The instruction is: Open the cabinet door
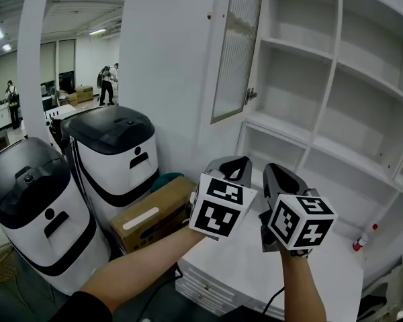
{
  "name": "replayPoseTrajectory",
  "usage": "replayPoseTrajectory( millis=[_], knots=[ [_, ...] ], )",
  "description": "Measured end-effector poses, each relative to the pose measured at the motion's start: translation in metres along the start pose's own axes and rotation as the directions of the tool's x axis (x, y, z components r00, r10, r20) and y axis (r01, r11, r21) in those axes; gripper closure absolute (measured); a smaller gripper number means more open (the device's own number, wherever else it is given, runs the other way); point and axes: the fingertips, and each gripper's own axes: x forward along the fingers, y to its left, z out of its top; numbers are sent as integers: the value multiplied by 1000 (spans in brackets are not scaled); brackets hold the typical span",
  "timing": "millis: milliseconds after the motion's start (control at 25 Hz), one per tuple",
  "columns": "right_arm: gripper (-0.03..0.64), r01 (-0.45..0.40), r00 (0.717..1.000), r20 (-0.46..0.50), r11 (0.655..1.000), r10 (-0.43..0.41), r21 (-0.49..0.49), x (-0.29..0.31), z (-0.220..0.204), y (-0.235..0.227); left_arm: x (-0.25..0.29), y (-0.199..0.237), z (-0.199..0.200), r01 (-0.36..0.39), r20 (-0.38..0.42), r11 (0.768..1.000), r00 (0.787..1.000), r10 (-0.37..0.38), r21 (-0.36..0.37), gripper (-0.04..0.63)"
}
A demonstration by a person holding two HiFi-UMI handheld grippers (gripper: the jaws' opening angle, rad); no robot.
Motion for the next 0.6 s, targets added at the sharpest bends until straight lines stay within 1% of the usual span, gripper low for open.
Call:
replayPoseTrajectory(
  millis=[600],
  knots=[
    [592, 12, 1000, -8, 1000, -12, 11, -20, -8, -14, -2, -24, -3, 7, -8, 1000, 1000, -7, 5, 584]
  ],
)
